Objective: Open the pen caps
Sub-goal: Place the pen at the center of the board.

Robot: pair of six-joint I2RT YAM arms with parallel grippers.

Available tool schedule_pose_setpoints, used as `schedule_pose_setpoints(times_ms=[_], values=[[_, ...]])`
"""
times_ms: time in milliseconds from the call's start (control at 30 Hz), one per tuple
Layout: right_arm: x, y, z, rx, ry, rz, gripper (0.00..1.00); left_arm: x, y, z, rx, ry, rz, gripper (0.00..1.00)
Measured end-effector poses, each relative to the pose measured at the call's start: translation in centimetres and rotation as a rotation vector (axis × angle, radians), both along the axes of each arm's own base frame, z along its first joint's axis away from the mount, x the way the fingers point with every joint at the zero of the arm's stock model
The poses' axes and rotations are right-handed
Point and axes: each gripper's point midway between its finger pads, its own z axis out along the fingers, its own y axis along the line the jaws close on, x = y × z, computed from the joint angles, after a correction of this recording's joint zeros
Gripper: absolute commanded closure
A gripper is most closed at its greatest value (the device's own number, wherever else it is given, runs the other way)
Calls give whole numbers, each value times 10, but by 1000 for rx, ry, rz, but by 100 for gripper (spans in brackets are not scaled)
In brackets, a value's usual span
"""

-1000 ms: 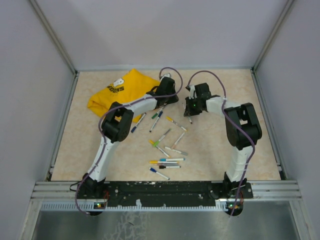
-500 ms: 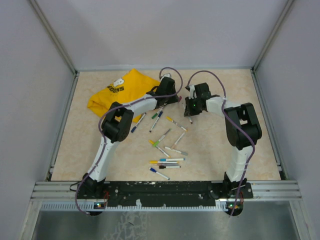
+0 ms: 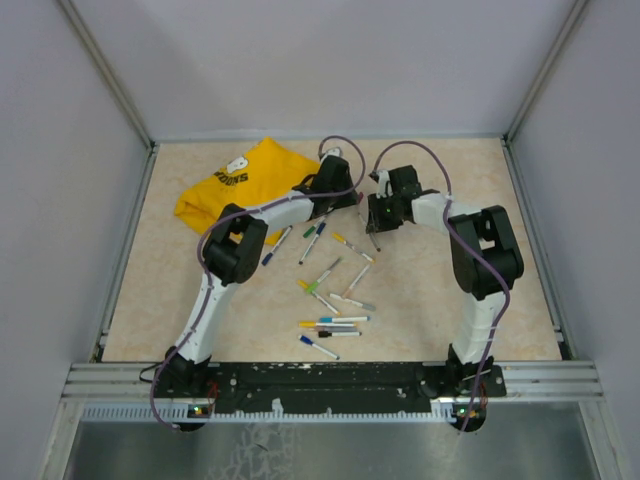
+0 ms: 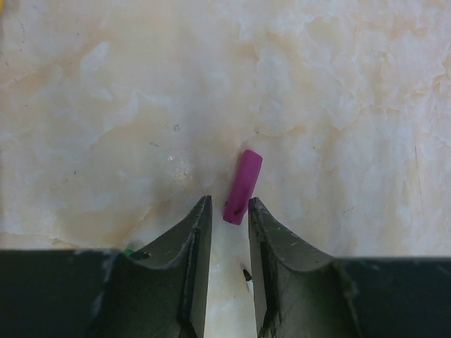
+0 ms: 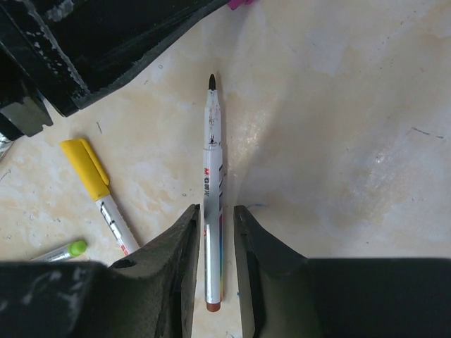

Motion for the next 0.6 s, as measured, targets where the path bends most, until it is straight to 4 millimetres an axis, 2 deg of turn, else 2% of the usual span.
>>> schedule_pose_setpoints(times_ms=[300,400,500,600], values=[[0,0,1,-3,0,6,72,-8,5,2,-5,-19,-11,61],[0,0,1,-7,-4,15,68,-16,12,7,-7,-34,-16,59],[-3,-1,4,-16,-9,34,63,-24,18,21,-19,-68,-25,56],[-5,-1,14,-13,-30,64,62,-32,23,49,-50,-134,-43,55]])
